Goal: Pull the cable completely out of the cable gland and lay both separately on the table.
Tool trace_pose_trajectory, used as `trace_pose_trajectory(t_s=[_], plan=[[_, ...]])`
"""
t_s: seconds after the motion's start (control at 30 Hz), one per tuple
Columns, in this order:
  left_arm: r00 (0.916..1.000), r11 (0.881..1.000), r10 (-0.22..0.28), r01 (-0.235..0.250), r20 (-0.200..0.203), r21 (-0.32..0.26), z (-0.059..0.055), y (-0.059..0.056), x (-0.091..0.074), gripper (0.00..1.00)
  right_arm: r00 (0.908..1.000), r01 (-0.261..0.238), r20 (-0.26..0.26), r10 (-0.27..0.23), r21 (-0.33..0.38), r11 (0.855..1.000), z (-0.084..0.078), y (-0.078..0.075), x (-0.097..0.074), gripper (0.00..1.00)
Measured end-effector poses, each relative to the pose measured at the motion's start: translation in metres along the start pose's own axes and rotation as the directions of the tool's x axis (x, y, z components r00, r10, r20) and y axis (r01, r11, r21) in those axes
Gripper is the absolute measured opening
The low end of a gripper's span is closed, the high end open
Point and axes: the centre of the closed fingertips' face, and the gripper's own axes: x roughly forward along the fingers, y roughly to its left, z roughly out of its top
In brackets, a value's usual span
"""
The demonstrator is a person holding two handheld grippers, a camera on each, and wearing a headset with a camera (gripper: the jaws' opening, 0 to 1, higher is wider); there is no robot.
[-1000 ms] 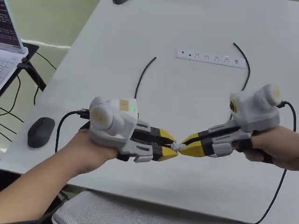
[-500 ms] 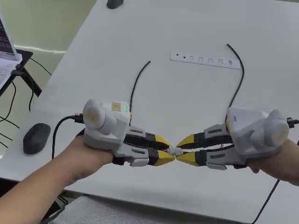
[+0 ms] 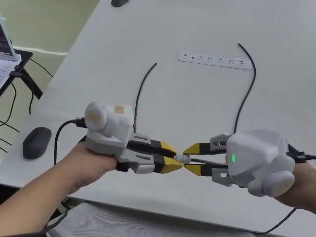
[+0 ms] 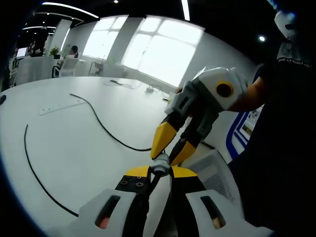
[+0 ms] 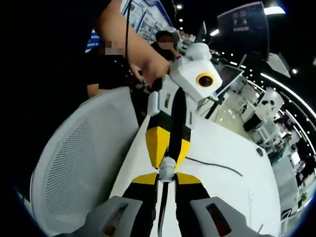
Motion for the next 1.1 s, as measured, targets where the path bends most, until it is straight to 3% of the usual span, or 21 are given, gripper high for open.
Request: trace_pose_trajectory(t_s=[0.17,0.23,0.3,0.33,0.37,0.4,0.43,0.5,0.53,0.57,0.63,0.67,0.7,0.73,0.77,0.8,0.87,1.0,1.03,1.07,1.1], plan=[[0.9999,0.999,0.013,-0.013,-0.007,0.035,-0.001,0.0,0.003,0.15,0.9995,-0.03,-0.004,0.031,0.09,0.995,-0.006,0.002,-0.001,0.08],[0.9997,0.998,0.022,-0.022,-0.01,0.057,0.0,-0.001,0.004,0.15,0.9982,-0.049,0.045,0.041,0.192,0.98,-0.004,0.0,-0.003,0.09],[0.9995,0.997,0.032,-0.031,-0.007,0.072,0.001,0.0,0.005,0.15,0.9943,-0.086,0.088,0.06,0.321,0.943,-0.005,-0.002,-0.008,0.12],[0.9994,0.996,0.035,-0.035,-0.006,0.077,0.002,0.0,0.005,0.15,0.9915,-0.113,0.104,0.078,0.39,0.914,-0.006,-0.001,-0.01,0.13],[0.9992,0.996,0.04,-0.039,-0.008,0.086,0.002,0.0,0.006,0.15,0.9837,-0.169,0.136,0.117,0.489,0.856,-0.007,0.002,-0.013,0.15],[0.9991,0.994,0.042,-0.041,-0.009,0.099,0.002,0.0,0.007,0.15,0.9812,-0.176,0.161,0.106,0.527,0.831,-0.007,-0.003,-0.015,0.16],[0.999,0.992,0.043,-0.042,-0.01,0.116,0.003,-0.001,0.009,0.15,0.9708,-0.213,0.215,0.106,0.572,0.792,-0.004,-0.007,-0.018,0.16],[0.9987,0.99,0.049,-0.046,-0.013,0.135,0.004,-0.002,0.011,0.15,0.9597,-0.265,0.252,0.123,0.672,0.691,-0.005,-0.011,-0.021,0.18],[0.9985,0.988,0.052,-0.049,-0.014,0.145,0.004,-0.002,0.012,0.15,0.9534,-0.286,0.274,0.125,0.687,0.668,-0.005,-0.014,-0.022,0.17],[0.9983,0.986,0.057,-0.053,-0.016,0.155,0.005,-0.002,0.013,0.15,0.9357,-0.345,0.316,0.158,0.722,0.6,-0.002,-0.012,-0.024,0.16],[0.9982,0.985,0.057,-0.054,-0.016,0.162,0.007,-0.004,0.013,0.15,0.9249,-0.376,0.343,0.165,0.757,0.535,-0.004,-0.017,-0.024,0.15],[0.9982,0.985,0.058,-0.054,-0.016,0.165,0.008,-0.005,0.014,0.15,0.9185,-0.392,0.356,0.172,0.761,0.517,-0.003,-0.016,-0.024,0.15],[0.9983,0.985,0.057,-0.054,-0.016,0.165,0.008,-0.005,0.013,0.15,0.9003,-0.435,0.381,0.21,0.782,0.447,-0.004,-0.012,-0.025,0.16],[0.9981,0.985,0.059,-0.055,-0.018,0.166,0.009,-0.005,0.014,0.15,0.8974,-0.441,0.378,0.227,0.791,0.425,-0.007,-0.011,-0.025,0.15],[0.9978,0.984,0.063,-0.059,-0.02,0.17,0.01,-0.006,0.014,0.15,0.8966,-0.443,0.383,0.223,0.786,0.432,-0.01,-0.013,-0.023,0.14],[0.9976,0.982,0.066,-0.061,-0.021,0.177,0.01,-0.006,0.014,0.15,0.8895,-0.457,0.397,0.226,0.785,0.419,-0.009,-0.013,-0.022,0.14],[0.9973,0.981,0.07,-0.064,-0.024,0.185,0.01,-0.006,0.014,0.15,0.8645,-0.499,0.432,0.257,0.798,0.338,-0.006,-0.007,-0.024,0.15],[0.9968,0.98,0.073,-0.066,-0.03,0.19,0.008,-0.005,0.015,0.15,0.8512,-0.521,0.452,0.267,0.789,0.325,-0.005,-0.004,-0.023,0.15],[0.9968,0.979,0.074,-0.067,-0.031,0.191,0.008,-0.004,0.015,0.15,0.8442,-0.532,0.465,0.267,0.788,0.31,-0.003,-0.004,-0.024,0.15],[0.9967,0.979,0.074,-0.067,-0.032,0.192,0.008,-0.005,0.015,0.15,0.8312,-0.55,0.485,0.271,0.788,0.276,0.0,-0.002,-0.024,0.15],[0.9967,0.979,0.074,-0.066,-0.033,0.193,0.007,-0.005,0.016,0.15,0.829,-0.552,0.483,0.281,0.79,0.269,-0.001,0.0,-0.024,0.14]])
